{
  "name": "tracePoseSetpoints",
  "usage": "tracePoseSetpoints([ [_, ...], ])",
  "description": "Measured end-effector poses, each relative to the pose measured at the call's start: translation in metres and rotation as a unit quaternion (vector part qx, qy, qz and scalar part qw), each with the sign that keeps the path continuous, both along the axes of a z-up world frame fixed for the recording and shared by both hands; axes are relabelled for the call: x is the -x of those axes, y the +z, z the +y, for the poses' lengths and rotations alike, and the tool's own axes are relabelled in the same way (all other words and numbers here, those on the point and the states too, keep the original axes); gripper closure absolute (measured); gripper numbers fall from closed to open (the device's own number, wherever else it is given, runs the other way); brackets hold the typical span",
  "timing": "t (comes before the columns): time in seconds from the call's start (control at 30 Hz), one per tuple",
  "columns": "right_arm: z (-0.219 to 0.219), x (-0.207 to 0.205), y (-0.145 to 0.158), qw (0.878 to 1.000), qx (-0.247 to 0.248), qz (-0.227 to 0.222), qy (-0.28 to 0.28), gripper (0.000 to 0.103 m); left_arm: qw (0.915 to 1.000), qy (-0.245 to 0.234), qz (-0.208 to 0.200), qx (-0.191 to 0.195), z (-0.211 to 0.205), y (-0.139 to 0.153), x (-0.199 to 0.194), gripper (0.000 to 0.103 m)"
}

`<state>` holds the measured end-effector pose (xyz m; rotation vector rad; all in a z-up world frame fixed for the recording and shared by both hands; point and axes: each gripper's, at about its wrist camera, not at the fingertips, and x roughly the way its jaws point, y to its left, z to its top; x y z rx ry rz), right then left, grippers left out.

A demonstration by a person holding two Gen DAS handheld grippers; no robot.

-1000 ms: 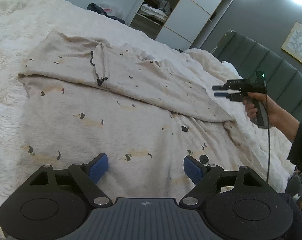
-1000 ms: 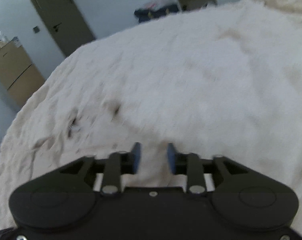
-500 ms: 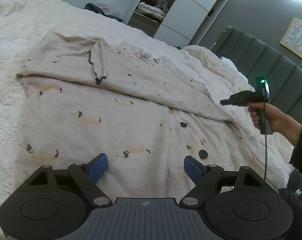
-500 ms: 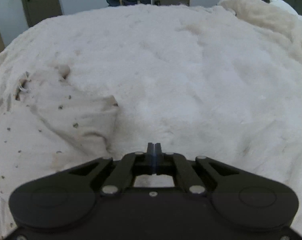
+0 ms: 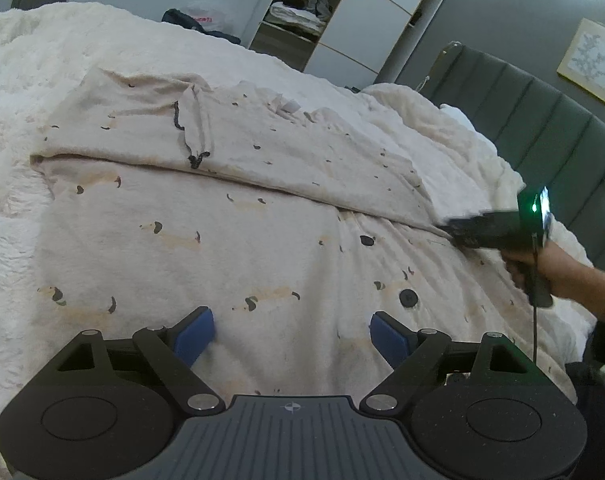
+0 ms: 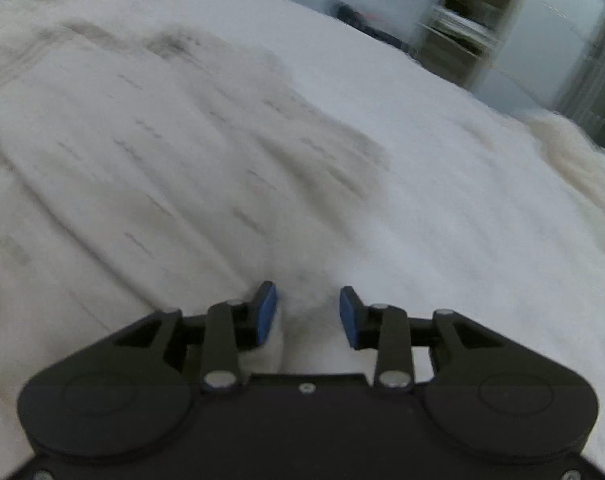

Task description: Fold clothes

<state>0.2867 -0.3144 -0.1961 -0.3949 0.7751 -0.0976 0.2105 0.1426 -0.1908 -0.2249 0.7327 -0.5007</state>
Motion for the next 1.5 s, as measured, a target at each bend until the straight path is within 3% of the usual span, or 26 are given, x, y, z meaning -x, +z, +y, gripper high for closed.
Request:
tracePoseSetpoints([
  [0.07,-0.009,0.027,0.019,0.998,0.004,-0.036,-0.045,0.065,0.9998,-0.008,-0.007,-0.017,-0.004,0.000,0.001,0.021],
  [0.1,-0.006,0.042,0.032,0.997,-0.019,-0.064,-0.044,0.060,0.9996,-0.012,-0.010,-0.025,-0.006,0.000,0.002,0.019],
  [0.13,-0.002,0.057,0.046,0.994,-0.045,-0.092,-0.041,0.044,0.9992,-0.016,-0.014,-0.033,-0.009,0.001,0.002,0.019],
  [0.17,0.011,0.072,0.058,0.991,-0.078,-0.110,-0.013,0.033,0.9988,-0.021,-0.018,-0.040,-0.011,0.002,0.002,0.019],
  [0.23,0.036,0.088,0.063,0.989,-0.097,-0.110,0.029,0.033,0.9982,-0.029,-0.029,-0.044,-0.015,0.010,0.008,0.019],
  [0.37,0.097,0.137,0.031,0.986,-0.094,-0.026,0.135,0.038,0.9974,-0.047,-0.043,-0.035,-0.018,0.024,0.040,0.019],
  [0.47,0.111,0.185,0.003,0.983,-0.077,0.056,0.155,0.049,0.9856,-0.108,0.010,-0.130,-0.031,0.011,0.072,0.019],
  [0.57,0.104,0.235,0.009,0.978,-0.093,0.102,0.154,0.049,0.9703,-0.146,0.018,-0.192,-0.037,0.018,0.096,0.020],
  [0.6,0.102,0.240,0.014,0.977,-0.095,0.112,0.155,0.049,0.9682,-0.158,0.032,-0.192,-0.035,0.021,0.100,0.020],
  [0.67,0.096,0.260,0.034,0.965,-0.116,0.173,0.162,0.049,0.9642,-0.180,0.067,-0.183,-0.031,0.029,0.107,0.020],
  [0.73,0.093,0.265,0.053,0.955,-0.139,0.200,0.172,0.051,0.9691,-0.178,0.057,-0.161,-0.026,0.042,0.113,0.022],
  [0.8,0.093,0.263,0.081,0.957,-0.188,0.149,0.162,0.049,0.9831,-0.150,0.025,-0.102,-0.017,0.065,0.115,0.021],
  [0.83,0.089,0.253,0.099,0.956,-0.240,0.096,0.142,0.047,0.9875,-0.136,0.014,-0.079,-0.015,0.071,0.113,0.019],
  [0.9,0.089,0.242,0.105,0.953,-0.265,0.064,0.130,0.047,0.9960,-0.083,-0.025,-0.020,-0.014,0.082,0.102,0.014],
  [1.0,0.103,0.218,0.083,0.950,-0.280,0.065,0.123,0.058,0.9975,-0.060,-0.021,-0.029,-0.030,0.068,0.081,0.014],
  [1.07,0.126,0.216,0.052,0.947,-0.259,0.121,0.144,0.076,0.9945,-0.092,0.020,-0.045,-0.041,0.053,0.078,0.015],
  [1.1,0.142,0.230,0.033,0.942,-0.234,0.169,0.170,0.077,0.9912,-0.112,0.048,-0.050,-0.045,0.046,0.080,0.016],
  [1.13,0.150,0.244,0.022,0.935,-0.222,0.201,0.192,0.076,0.9861,-0.135,0.077,-0.059,-0.048,0.037,0.087,0.016],
  [1.23,0.145,0.276,0.011,0.899,-0.246,0.291,0.216,0.078,0.9680,-0.196,0.128,-0.089,-0.053,0.018,0.124,0.020],
  [1.27,0.142,0.280,0.015,0.899,-0.248,0.290,0.216,0.077,0.9673,-0.198,0.127,-0.095,-0.054,0.019,0.130,0.025],
  [1.33,0.131,0.287,0.033,0.907,-0.260,0.256,0.210,0.075,0.9753,-0.189,0.087,-0.073,-0.053,0.037,0.142,0.026],
  [1.37,0.122,0.284,0.048,0.911,-0.288,0.222,0.197,0.066,0.9810,-0.179,0.060,-0.045,-0.051,0.049,0.145,0.025],
  [1.4,0.113,0.279,0.062,0.912,-0.317,0.186,0.182,0.056,0.9880,-0.152,0.026,0.009,-0.046,0.067,0.143,0.019],
  [1.43,0.106,0.273,0.075,0.915,-0.339,0.143,0.164,0.034,0.9903,-0.135,0.014,0.031,-0.044,0.072,0.139,0.010],
  [1.47,0.101,0.267,0.087,0.917,-0.359,0.099,0.144,0.028,0.9921,-0.115,0.000,0.050,-0.043,0.078,0.135,0.007],
  [1.5,0.102,0.258,0.090,0.921,-0.356,0.086,0.132,0.028,0.9948,-0.086,-0.014,0.053,-0.044,0.080,0.126,0.003],
])
